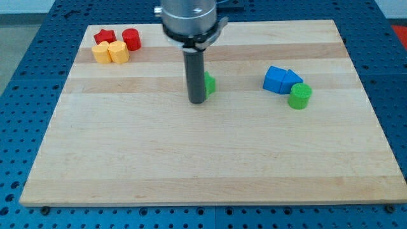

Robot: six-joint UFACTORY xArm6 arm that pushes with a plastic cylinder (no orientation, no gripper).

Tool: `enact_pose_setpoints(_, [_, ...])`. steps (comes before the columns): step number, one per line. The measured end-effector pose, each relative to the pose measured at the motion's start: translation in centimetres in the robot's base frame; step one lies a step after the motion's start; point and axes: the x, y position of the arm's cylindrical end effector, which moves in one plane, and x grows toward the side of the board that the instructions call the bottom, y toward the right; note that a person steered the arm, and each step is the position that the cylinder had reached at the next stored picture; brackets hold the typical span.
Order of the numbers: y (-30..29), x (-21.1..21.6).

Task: Slide the green star towards the bottom side of the board

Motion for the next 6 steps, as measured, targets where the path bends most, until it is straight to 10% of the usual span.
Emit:
enact_pose_setpoints(2, [-5.6, -3.6])
enact_pose_setpoints(6, [1.1, -3.4])
